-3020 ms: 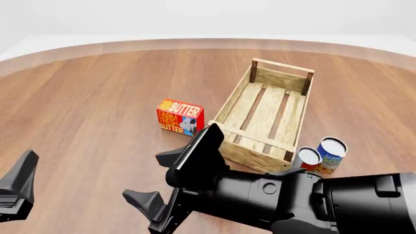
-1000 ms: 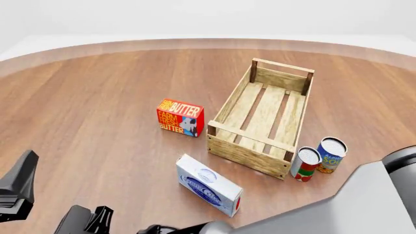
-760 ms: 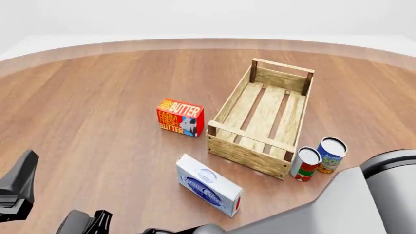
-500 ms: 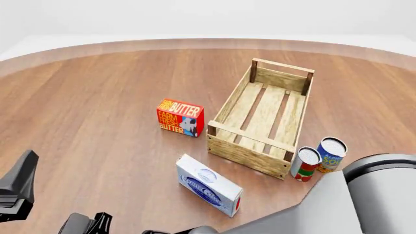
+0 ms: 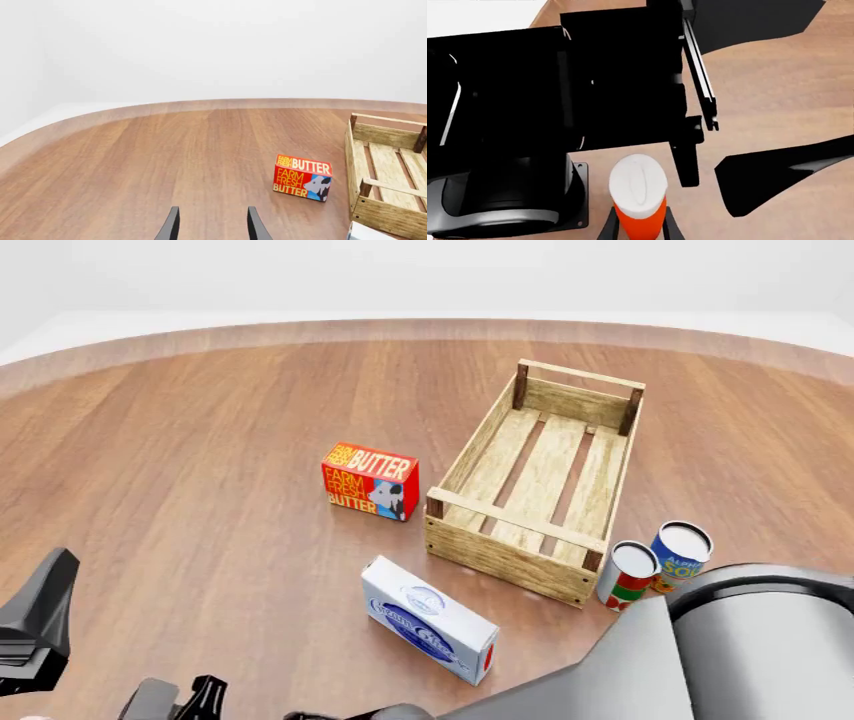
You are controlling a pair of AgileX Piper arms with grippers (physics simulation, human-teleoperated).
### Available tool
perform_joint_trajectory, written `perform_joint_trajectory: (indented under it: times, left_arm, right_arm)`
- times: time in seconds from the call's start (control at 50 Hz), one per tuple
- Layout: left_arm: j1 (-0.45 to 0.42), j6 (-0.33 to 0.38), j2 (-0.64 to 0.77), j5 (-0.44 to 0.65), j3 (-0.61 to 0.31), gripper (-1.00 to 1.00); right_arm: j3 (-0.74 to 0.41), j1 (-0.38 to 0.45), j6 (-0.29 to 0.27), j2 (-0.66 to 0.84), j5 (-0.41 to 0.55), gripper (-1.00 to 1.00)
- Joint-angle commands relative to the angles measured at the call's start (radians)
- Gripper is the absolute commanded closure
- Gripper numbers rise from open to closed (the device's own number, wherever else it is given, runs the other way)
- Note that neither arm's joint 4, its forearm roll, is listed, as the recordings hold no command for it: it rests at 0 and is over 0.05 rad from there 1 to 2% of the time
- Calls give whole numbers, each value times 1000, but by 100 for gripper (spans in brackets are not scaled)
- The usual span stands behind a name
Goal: Pick up the ketchup, and put it in the wooden tray.
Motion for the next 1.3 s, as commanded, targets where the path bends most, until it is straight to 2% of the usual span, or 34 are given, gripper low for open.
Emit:
perform_joint_trajectory:
  times: [0.02, 0.56, 0.7, 0.82, 1.08, 1.2, 1.3]
  left_arm:
    - [0, 0, 0, 0, 0, -100]
    - [0, 0, 0, 0, 0, -100]
    - [0, -1, 0, 0, 0, -100]
    - [0, -1, 0, 0, 0, -100]
    - [0, 0, 0, 0, 0, -100]
    - [0, 0, 0, 0, 0, -100]
    - [0, 0, 0, 0, 0, -100]
  right_arm:
    - [34, -16, 10, -12, -23, 100]
    - [228, -139, 23, -149, -110, 100]
    - [257, -169, 21, -200, -100, 100]
    - [247, -195, 48, -256, -32, 100]
    - [171, -271, -18, -300, 100, 100]
    - [134, -294, 2, -304, 150, 100]
    - [113, -312, -4, -323, 183, 100]
